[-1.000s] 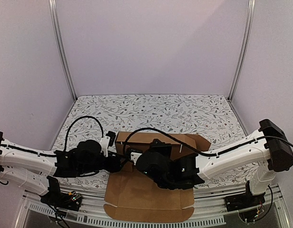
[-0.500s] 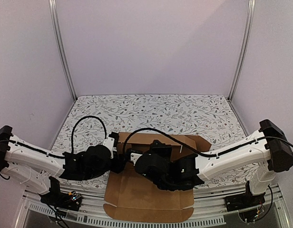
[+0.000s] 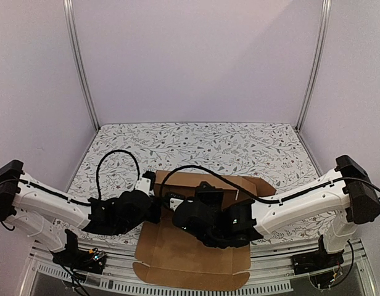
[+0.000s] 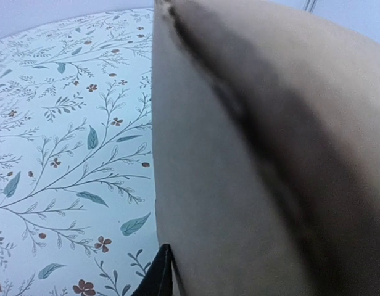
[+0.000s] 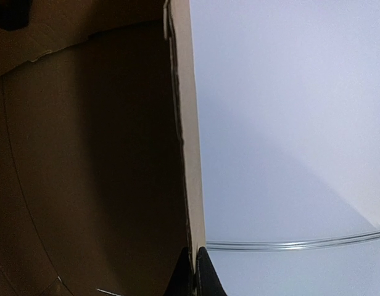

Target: Fold the paper box

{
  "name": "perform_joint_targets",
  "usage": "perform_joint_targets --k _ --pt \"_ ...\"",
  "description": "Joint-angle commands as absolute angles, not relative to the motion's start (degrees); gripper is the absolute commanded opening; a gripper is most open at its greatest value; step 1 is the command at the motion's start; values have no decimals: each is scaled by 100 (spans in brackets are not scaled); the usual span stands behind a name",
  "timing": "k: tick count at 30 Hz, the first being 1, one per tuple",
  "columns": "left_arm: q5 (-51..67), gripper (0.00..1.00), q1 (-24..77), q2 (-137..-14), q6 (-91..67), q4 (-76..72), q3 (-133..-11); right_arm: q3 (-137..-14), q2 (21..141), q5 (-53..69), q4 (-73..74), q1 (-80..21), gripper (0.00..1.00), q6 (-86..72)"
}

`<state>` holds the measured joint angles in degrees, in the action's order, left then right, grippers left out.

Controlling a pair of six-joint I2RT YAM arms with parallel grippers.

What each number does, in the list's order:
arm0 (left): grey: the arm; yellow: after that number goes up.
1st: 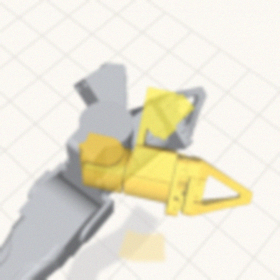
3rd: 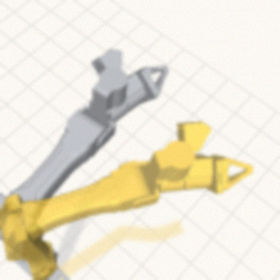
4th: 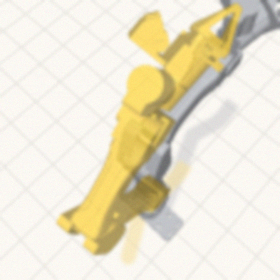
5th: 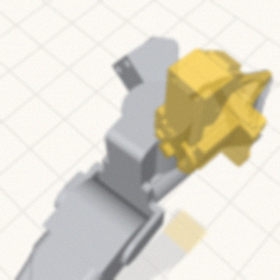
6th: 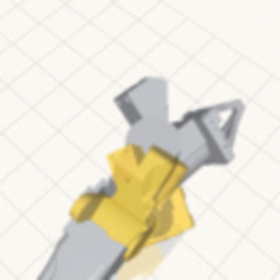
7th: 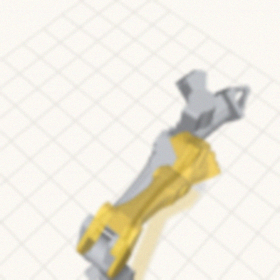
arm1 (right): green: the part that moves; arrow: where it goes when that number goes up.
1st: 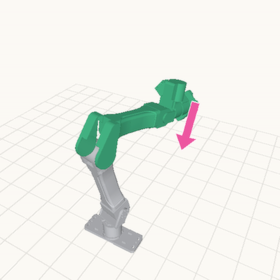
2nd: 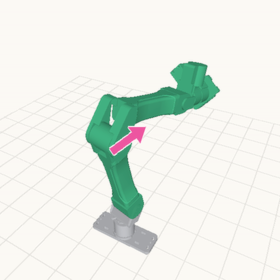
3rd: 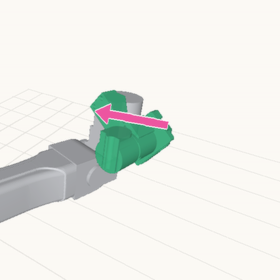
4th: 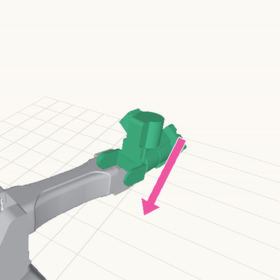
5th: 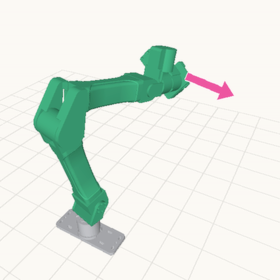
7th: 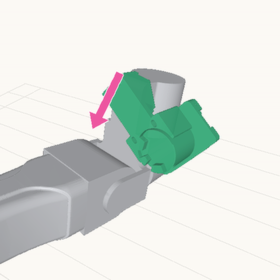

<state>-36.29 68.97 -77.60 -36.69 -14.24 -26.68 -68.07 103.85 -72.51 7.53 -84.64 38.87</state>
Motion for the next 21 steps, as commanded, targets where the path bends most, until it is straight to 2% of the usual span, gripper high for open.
perform_joint_targets --k 1,8,13,17,21 --pt "-3623 16 7105 -7961 -3700 -1701 -2966 -7074 10638 -6940 1064 -8625 0 3488" --pt "-3766 0 7180 -8162 -3654 -1709 -3153 -7255 10740 -6900 1313 -8641 0 3225" --pt "-3832 0 7189 -8205 -3512 -1684 -3246 -7344 10719 -6796 1560 -8657 0 3018" --pt "-3841 0 7189 -8176 -3257 -1625 -3292 -7417 10593 -6560 1928 -8656 17 2693" --pt "-3807 0 7189 -8242 -2757 -1628 -3437 -7429 10280 -5953 2280 -8653 45 2215"
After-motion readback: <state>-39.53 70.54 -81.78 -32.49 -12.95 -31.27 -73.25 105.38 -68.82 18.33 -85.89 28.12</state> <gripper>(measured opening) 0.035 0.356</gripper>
